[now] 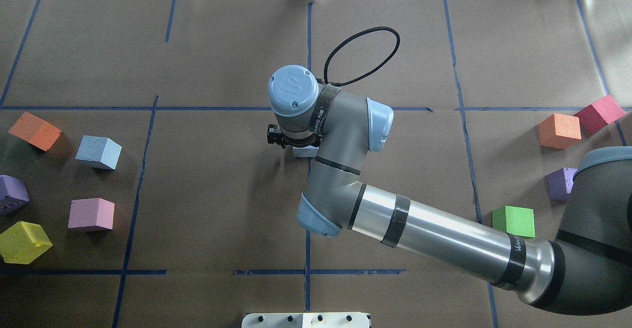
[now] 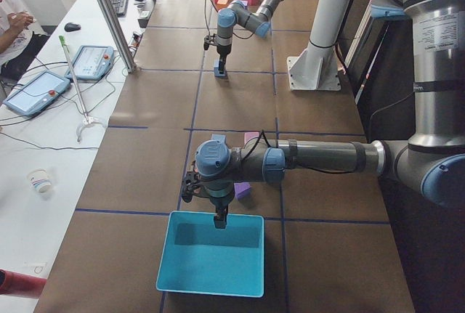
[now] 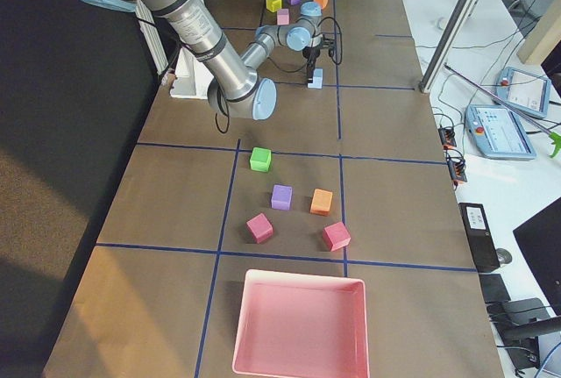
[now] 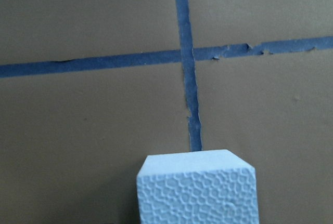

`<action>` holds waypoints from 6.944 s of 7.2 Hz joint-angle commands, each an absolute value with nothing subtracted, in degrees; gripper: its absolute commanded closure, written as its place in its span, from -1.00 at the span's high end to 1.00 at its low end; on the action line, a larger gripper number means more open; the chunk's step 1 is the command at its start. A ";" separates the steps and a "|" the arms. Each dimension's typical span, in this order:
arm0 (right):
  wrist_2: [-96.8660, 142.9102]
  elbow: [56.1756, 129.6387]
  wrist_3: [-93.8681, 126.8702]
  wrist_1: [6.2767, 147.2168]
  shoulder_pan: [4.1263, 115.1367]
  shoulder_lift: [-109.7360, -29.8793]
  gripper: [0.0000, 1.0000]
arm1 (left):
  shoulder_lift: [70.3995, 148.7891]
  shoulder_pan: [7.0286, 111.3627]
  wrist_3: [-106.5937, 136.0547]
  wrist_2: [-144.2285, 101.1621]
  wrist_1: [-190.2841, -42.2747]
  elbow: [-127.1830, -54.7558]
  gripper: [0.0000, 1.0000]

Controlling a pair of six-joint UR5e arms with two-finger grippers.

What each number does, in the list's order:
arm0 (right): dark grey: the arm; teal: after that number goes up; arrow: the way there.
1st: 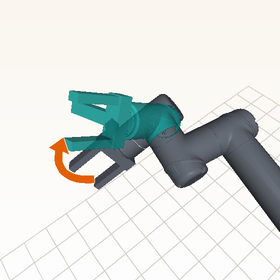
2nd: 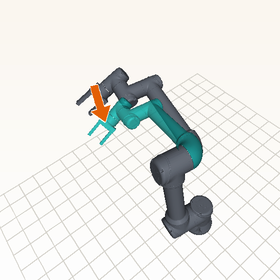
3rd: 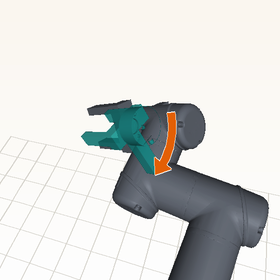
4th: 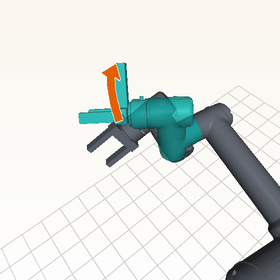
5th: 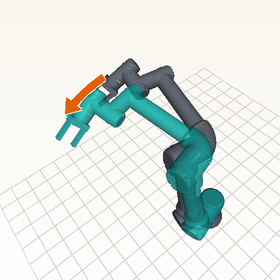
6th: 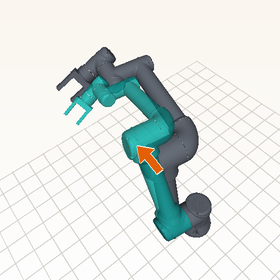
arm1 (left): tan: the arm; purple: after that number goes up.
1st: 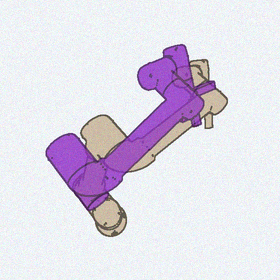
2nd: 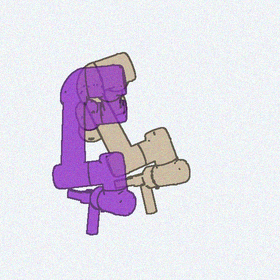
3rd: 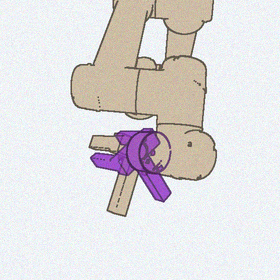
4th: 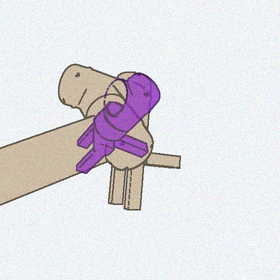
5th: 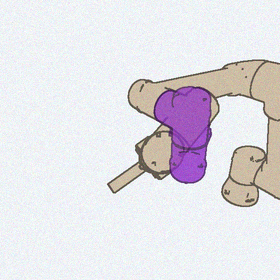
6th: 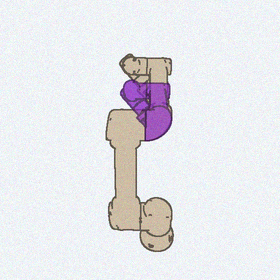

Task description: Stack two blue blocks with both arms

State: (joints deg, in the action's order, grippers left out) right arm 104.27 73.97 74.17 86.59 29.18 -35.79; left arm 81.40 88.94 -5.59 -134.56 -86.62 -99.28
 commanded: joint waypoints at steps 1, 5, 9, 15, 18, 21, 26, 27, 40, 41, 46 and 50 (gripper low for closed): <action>109.73 79.77 69.30 92.15 35.29 -35.86 0.98 | 81.47 88.95 -5.63 -134.47 -86.66 -100.36 1.00; 126.18 101.01 29.85 100.28 61.18 -60.99 0.98 | 86.20 88.77 -5.18 -134.82 -86.92 -100.46 1.00; 134.21 107.58 -17.47 99.49 83.98 -92.57 0.98 | 90.52 86.50 5.12 -135.79 -91.14 -100.62 1.00; 134.12 106.61 -25.22 99.49 91.23 -100.72 0.98 | 93.60 57.88 38.01 -123.97 -112.57 -98.89 1.00; 134.21 106.70 -25.22 99.49 91.23 -100.72 0.98 | 95.27 52.92 40.69 -122.70 -113.47 -97.56 1.00; 134.12 106.61 -25.22 99.49 91.23 -100.72 0.98 | 95.36 51.07 41.92 -122.69 -113.47 -95.11 1.00; 134.21 106.61 -25.22 99.49 91.23 -100.81 0.98 | 97.38 49.75 42.88 -122.96 -114.61 -91.05 -0.19; 134.21 106.70 -25.22 99.49 91.23 -100.81 0.98 | 97.38 49.75 43.06 -122.96 -114.61 -91.40 -0.73; 134.30 106.87 -25.05 99.49 91.23 -100.90 0.99 | 147.57 32.96 67.24 -111.18 -90.53 -74.00 -0.77; 134.30 106.88 -25.05 99.49 91.23 -100.90 0.99 | 147.48 33.13 66.80 -111.01 -90.53 -74.00 -0.77; 134.30 106.70 -25.05 99.49 91.23 -100.81 0.99 | 145.90 33.22 66.62 -110.39 -91.14 -74.97 1.00; 134.30 106.70 -25.05 99.49 91.23 -100.72 0.99 | 136.64 46.36 51.85 -121.96 -78.80 -94.32 1.00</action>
